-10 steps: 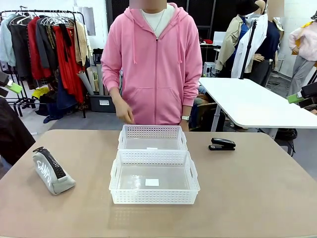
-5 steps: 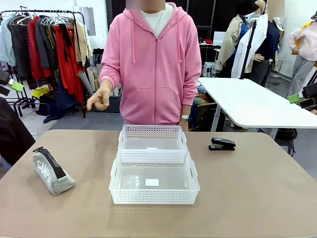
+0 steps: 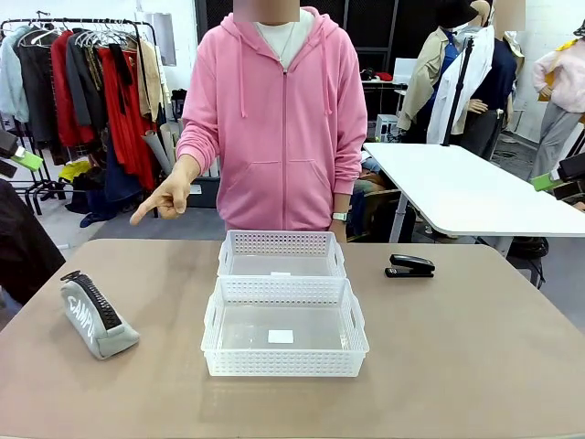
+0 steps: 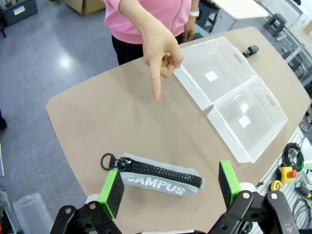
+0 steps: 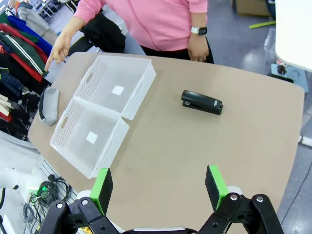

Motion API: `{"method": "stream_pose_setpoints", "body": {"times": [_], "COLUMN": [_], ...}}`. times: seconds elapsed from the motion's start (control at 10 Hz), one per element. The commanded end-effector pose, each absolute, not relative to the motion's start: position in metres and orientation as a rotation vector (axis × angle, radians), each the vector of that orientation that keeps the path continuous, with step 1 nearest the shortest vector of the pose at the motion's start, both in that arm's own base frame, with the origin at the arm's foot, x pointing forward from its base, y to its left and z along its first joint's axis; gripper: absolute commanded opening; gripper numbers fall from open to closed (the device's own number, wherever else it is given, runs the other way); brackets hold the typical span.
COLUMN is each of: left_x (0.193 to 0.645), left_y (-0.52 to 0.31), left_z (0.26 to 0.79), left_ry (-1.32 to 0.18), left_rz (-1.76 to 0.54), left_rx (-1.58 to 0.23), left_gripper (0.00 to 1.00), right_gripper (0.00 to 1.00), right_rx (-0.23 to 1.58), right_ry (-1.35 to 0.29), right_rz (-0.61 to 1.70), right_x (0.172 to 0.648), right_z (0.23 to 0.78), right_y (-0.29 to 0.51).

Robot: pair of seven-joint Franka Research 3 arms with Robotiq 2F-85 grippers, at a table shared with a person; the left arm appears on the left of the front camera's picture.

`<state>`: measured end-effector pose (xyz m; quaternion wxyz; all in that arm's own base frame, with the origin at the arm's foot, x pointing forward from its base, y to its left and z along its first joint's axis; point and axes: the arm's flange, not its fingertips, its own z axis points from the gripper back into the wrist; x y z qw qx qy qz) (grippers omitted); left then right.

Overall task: Distribute items into two baskets.
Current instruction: Pick up the Pencil pouch that the person points to.

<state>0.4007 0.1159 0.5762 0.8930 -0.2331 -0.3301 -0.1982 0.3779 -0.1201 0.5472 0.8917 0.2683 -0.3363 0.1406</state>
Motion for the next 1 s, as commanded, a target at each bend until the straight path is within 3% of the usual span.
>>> {"method": "stream_pose_setpoints", "body": {"times": [0.0, 0.5, 0.9], "left_x": [0.400, 0.401, 0.444], "left_y": [0.116, 0.115, 0.099], "left_z": [0.577, 0.576, 0.585], "left_ry": [-0.689, -0.684, -0.430], "left_rz": [-0.417, -0.412, -0.249], "left_rx": [-0.487, -0.483, -0.478], "left_gripper": [1.00, 1.00, 1.00], "right_gripper": [1.00, 1.00, 1.00], "right_rx": [0.559, 0.559, 0.559], "right_ry": [-0.700, -0.700, -0.700], "right_rz": [0.295, 0.295, 0.295], "right_x": [0.378, 0.378, 0.378], "right_z": [0.548, 0.548, 0.548], "right_y": [-0.120, -0.120, -0.120]}}
